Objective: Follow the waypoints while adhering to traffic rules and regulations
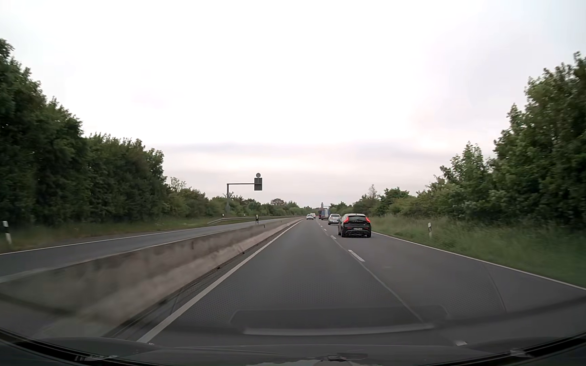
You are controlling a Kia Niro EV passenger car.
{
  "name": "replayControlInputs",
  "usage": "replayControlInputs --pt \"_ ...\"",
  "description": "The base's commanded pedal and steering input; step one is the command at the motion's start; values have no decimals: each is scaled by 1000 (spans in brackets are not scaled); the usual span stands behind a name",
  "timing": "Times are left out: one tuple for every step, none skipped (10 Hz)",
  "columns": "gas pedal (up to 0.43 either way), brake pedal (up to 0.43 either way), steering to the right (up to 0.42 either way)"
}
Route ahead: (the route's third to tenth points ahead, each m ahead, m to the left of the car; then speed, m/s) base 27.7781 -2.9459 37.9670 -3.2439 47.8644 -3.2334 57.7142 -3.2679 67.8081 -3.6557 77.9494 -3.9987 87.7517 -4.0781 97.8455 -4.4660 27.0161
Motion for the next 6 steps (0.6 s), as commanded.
replayControlInputs --pt "67 0 3" --pt "79 0 4" --pt "118 0 5" --pt "138 0 5" --pt "138 0 5" --pt "138 0 5"
